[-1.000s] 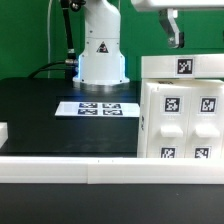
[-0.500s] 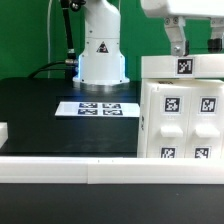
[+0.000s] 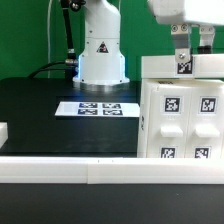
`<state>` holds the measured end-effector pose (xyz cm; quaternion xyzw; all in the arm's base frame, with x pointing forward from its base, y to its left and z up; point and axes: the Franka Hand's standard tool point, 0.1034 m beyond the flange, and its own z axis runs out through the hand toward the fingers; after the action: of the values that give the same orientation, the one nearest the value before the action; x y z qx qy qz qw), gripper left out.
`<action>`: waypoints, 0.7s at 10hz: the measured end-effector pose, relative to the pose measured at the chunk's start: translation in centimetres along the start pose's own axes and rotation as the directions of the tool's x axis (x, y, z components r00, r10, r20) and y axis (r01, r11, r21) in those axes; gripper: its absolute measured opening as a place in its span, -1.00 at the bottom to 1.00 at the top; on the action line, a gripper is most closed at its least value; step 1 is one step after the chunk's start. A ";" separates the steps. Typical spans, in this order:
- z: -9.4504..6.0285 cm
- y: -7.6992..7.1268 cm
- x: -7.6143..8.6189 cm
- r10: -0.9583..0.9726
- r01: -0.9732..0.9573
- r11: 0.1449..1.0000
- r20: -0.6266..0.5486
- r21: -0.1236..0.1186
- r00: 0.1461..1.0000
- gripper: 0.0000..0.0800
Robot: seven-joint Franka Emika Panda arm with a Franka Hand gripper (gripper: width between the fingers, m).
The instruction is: Assemble cabinet
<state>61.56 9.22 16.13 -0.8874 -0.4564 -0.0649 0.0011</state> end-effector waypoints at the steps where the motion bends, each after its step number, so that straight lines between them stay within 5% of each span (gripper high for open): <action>1: 0.0 -0.1 0.0 0.010 -0.010 1.000 0.001 0.001 1.000 0.96; 2: 0.0 -0.1 0.0 0.015 -0.015 1.000 0.001 0.001 1.000 0.96; 3: 0.0 0.0 -0.1 0.016 -0.016 1.000 0.001 0.001 1.000 0.54; 4: 0.1 0.0 -0.2 0.018 -0.018 1.000 0.002 0.001 1.000 0.40; 7: 0.1 0.1 -0.2 0.053 -0.053 0.999 0.002 0.001 0.999 0.40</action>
Offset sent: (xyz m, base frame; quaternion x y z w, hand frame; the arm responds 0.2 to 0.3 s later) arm 0.0000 0.0000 0.0000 0.0000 0.0000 0.0000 1.0000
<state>61.50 8.99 16.03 -0.8992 -0.4328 -0.0638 0.0029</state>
